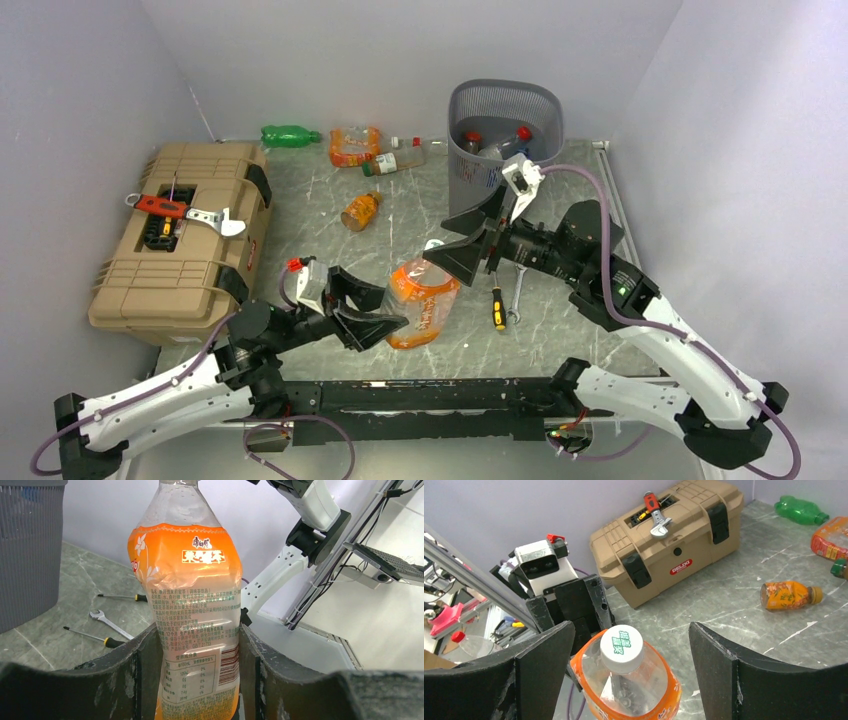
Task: Put the plastic bottles in the bin
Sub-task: Pick up the plastic bottle at the center of the board.
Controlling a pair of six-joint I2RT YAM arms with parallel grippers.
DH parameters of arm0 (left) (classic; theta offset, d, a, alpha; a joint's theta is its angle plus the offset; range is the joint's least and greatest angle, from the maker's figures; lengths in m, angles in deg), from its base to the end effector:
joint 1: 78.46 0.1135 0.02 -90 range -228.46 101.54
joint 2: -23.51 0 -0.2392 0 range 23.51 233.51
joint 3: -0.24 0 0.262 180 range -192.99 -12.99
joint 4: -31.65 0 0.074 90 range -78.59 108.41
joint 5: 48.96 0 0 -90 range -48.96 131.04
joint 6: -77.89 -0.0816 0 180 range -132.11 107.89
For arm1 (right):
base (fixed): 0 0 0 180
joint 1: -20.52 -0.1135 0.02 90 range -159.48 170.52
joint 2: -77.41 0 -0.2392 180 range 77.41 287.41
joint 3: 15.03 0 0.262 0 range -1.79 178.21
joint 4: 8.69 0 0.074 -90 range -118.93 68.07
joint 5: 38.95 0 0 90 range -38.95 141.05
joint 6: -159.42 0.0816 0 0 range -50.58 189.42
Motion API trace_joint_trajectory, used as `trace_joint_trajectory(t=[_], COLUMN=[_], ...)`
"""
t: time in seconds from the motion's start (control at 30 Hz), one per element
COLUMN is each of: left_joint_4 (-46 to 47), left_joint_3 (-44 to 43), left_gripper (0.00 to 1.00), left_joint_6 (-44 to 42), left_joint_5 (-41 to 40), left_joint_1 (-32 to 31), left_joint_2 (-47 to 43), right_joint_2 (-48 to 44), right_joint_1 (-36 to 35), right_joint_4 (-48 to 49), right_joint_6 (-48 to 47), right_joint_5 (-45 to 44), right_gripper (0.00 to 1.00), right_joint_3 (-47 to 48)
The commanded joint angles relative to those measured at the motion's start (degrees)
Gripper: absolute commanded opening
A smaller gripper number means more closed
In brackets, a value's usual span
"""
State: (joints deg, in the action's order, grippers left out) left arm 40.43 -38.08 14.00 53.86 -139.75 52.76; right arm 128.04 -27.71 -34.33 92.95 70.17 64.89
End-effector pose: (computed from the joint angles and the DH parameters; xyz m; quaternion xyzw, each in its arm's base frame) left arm 0.0880 -0.1983 0.3188 0.2629 0.5305 -0.6024 0.5353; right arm 0.1450 0.2024 0.4362 -0.2626 0.6332 0.5136 0.5161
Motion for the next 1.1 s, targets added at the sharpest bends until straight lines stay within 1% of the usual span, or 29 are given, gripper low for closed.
trace_joint_trajectory(t=[0.0, 0.13, 0.37, 0.43, 0.53, 0.57, 0.6, 0.63, 0.67, 0.7, 0.8, 0.83, 0.87, 0.9, 0.97, 1.0, 1.07], left_joint_4=[3.09, 3.51, 3.82, 3.90, 3.68, 2.89, 1.66, -0.56, -3.54, -6.46, -16.62, -20.26, -23.88, -27.61, -33.13, -35.25, -38.05], left_joint_3=[-1.26, -0.73, -0.55, -0.43, -0.31, -0.49, -0.91, -1.64, -2.70, -3.89, -8.66, -10.66, -13.02, -15.76, -21.42, -23.57, -27.07], left_gripper=[0.31, 0.31, 0.31, 0.31, 0.33, 0.42, 0.55, 0.72, 0.94, 0.99, 1.00, 0.99, 0.99, 0.99, 0.99, 0.99, 0.99], left_joint_6=[0.75, 0.62, 0.01, -0.09, -0.17, -0.30, -0.47, -0.79, -1.44, -2.54, -6.87, -9.03, -11.86, -13.30, -17.93, -20.54, -24.91], left_joint_5=[0.89, 0.55, 0.22, 0.04, 0.00, 0.09, 0.06, -0.36, -1.01, -1.87, -8.47, -11.48, -14.87, -19.91, -31.04, -38.34, -48.21], left_joint_1=[0.27, 0.23, 0.28, 0.22, 0.23, 0.22, 0.21, 0.26, 0.22, 0.21, 0.26, 0.27, 0.22, 0.21, 0.23, 0.24, 0.29], left_joint_2=[0.02, -0.25, -0.64, -0.75, -0.93, -1.00, -1.10, -1.38, -1.68, -2.21, -4.29, -4.78, -5.05, -4.89, -3.36, -1.75, 1.60], right_joint_2=[0.96, 1.75, 2.72, 2.74, 2.57, 2.43, 2.27, 2.10, 2.03, 1.98, 1.99, 2.01, 1.95, 1.68, 0.62, 0.20, 1.23], right_joint_1=[-0.38, -0.45, -0.46, -0.49, -0.55, -0.50, -0.55, -0.51, -0.55, -0.47, -0.47, -0.46, -0.46, -0.46, -0.47, -0.46, -0.46], right_joint_4=[2.02, 3.23, 3.03, 3.09, 3.53, 3.85, 3.96, 3.85, 3.11, 2.03, -3.10, -4.95, -6.46, -6.68, -3.30, -0.57, 4.47], right_joint_6=[0.78, 2.60, 3.92, 4.13, 4.41, 4.35, 4.39, 4.46, 4.13, 3.31, -0.01, -1.58, -3.17, -4.38, -6.88, -8.27, -12.67], right_joint_5=[2.72, 6.09, 8.01, 8.22, 8.31, 8.31, 8.24, 7.78, 6.96, 6.00, 0.53, -2.76, -8.31, -11.45, -23.17, -28.33, -38.71], right_gripper=[0.86, 0.77, 0.59, 0.49, 0.29, 0.19, 0.08, 0.00, 0.00, 0.00, 0.00, 0.00, 0.00, 0.00, 0.00, 0.00, 0.00], right_joint_3=[0.08, -0.35, -1.46, -1.82, -2.23, -2.25, -2.29, -1.87, -1.26, -0.11, 5.86, 8.47, 11.26, 13.33, 14.94, 15.24, 16.67])
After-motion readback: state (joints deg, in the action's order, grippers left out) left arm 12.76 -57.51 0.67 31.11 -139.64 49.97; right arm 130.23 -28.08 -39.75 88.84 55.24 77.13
